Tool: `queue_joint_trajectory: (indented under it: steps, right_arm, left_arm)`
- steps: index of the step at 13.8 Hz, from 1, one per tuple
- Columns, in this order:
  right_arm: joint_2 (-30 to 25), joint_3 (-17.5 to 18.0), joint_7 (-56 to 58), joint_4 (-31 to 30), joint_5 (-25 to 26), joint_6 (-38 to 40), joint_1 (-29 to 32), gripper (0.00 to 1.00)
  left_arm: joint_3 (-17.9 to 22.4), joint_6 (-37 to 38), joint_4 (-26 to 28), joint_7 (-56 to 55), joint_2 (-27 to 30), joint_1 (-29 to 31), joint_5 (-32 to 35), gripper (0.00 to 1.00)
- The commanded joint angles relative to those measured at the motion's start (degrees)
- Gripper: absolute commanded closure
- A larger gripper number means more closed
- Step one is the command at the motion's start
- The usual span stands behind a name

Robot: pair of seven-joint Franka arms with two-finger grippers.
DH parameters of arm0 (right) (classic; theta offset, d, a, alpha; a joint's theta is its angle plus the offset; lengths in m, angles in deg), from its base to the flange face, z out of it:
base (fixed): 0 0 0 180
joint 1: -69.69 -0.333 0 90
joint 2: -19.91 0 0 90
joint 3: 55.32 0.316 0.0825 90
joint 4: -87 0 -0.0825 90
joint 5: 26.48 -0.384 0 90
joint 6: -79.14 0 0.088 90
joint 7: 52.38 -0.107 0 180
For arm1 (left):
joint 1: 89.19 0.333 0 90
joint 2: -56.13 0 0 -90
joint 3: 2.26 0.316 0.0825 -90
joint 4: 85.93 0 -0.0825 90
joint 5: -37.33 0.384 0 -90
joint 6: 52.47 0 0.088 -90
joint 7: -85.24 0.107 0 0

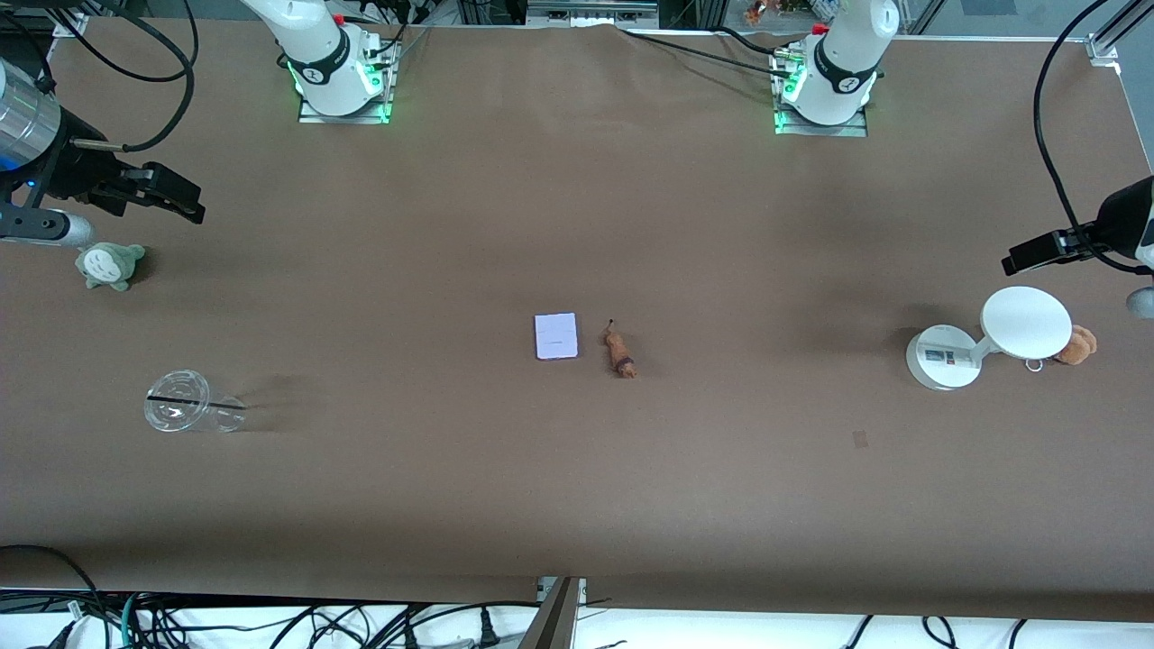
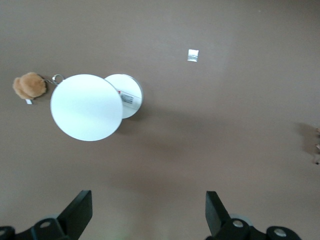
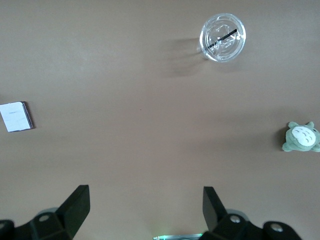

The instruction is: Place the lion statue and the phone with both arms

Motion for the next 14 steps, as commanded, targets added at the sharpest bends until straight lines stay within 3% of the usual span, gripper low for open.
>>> queue_joint_trajectory:
  steps: [1,4,14]
  right_arm:
    - [0.5,0.8,0.3,1.4,0.8,0.5,0.6,0.00]
    - [0.5,0.8,0.3,1.4,0.8,0.5,0.6,0.00]
    - [0.5,0.8,0.3,1.4,0.8,0.4,0.6,0.00]
  left_arm:
    - [-0.4,0.3,-1.0,-3.1,-1.6,-1.6,-3.5,0.00]
    - [-0.4,-0.3,-2.1,-9.9,-3.2,-6.3,-3.8,0.00]
    - [-0.3,-23.1,-2.3,-40.0,-20.1,-29.6,-2.6,0.00]
